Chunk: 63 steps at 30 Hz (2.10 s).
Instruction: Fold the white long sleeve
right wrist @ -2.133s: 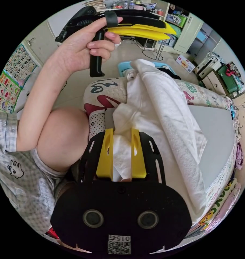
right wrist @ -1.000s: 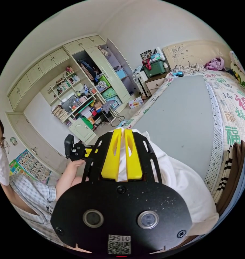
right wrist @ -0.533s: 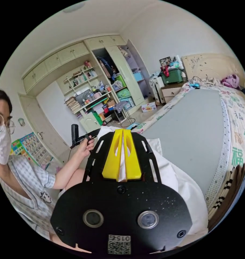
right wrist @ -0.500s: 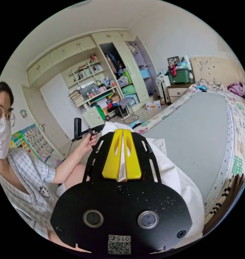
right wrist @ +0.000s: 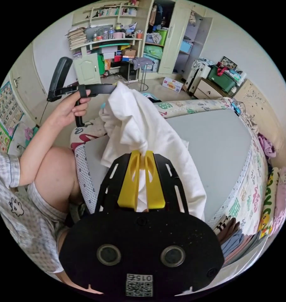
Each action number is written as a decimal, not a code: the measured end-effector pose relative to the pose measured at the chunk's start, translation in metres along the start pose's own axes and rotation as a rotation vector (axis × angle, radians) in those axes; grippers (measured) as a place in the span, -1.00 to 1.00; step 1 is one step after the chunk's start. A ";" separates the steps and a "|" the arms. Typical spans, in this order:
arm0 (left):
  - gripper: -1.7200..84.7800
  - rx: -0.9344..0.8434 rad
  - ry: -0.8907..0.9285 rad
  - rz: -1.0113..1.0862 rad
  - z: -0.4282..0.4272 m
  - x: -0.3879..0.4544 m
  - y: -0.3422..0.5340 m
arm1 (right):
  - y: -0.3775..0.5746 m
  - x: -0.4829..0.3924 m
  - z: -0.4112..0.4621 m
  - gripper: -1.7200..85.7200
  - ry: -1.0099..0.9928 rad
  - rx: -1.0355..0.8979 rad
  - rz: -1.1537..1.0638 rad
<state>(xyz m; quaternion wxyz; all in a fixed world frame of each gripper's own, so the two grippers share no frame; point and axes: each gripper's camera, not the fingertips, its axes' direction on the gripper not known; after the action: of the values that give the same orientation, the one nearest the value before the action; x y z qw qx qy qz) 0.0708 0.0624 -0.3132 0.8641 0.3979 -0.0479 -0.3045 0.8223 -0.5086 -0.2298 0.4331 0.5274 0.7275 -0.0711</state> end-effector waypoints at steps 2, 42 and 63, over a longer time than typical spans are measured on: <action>-0.95 -0.025 0.007 0.021 0.001 0.007 0.004 | 0.012 0.019 -0.017 -0.92 -0.051 0.104 0.158; -0.98 1.334 0.098 0.232 -0.435 0.360 0.080 | 0.199 -0.337 -0.520 -0.96 0.608 1.704 0.105; -0.91 0.770 -0.348 0.366 -0.033 0.232 -0.151 | -0.042 0.042 -0.347 -0.92 0.566 0.877 0.335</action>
<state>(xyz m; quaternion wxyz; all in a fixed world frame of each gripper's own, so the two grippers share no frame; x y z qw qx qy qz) 0.1957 -0.1218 -0.4812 0.6719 0.6179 -0.3716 -0.1692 0.5923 -0.3030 -0.0607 -0.0344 0.7656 0.6238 -0.1532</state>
